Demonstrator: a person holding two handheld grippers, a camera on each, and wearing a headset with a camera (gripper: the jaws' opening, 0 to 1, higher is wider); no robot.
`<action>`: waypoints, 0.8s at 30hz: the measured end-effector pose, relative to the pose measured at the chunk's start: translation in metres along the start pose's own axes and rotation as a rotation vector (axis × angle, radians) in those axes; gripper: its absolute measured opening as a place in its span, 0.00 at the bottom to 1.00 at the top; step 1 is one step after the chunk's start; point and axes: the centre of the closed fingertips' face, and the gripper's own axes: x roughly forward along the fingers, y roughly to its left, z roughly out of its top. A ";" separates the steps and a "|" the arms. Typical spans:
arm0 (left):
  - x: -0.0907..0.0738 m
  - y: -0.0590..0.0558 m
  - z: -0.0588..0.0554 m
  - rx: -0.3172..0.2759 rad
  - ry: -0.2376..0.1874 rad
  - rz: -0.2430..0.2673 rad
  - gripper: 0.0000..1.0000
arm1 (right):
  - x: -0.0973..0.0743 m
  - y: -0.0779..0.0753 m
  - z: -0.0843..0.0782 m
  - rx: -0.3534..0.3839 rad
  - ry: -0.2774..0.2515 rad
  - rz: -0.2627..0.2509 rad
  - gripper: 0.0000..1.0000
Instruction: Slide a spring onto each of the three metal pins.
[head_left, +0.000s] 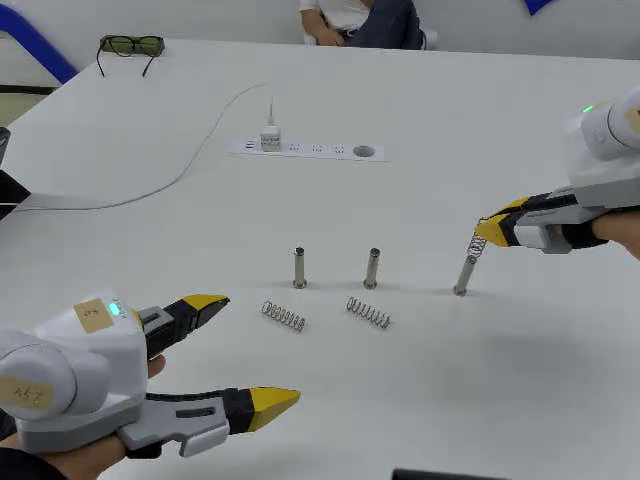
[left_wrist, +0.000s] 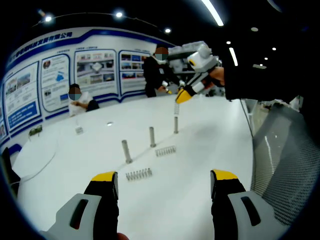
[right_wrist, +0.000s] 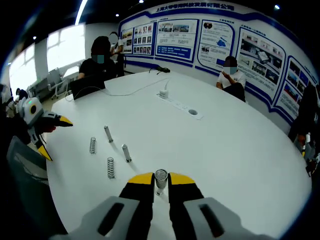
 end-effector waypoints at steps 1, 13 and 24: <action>0.000 0.000 0.000 0.000 0.001 0.001 0.77 | 0.001 0.000 -0.001 0.001 0.001 0.000 0.12; 0.000 -0.001 -0.003 -0.006 0.006 0.000 0.77 | 0.005 -0.001 -0.006 0.008 0.012 0.003 0.12; 0.000 -0.001 -0.005 -0.007 0.011 -0.005 0.76 | 0.008 0.000 -0.010 0.013 0.020 0.004 0.12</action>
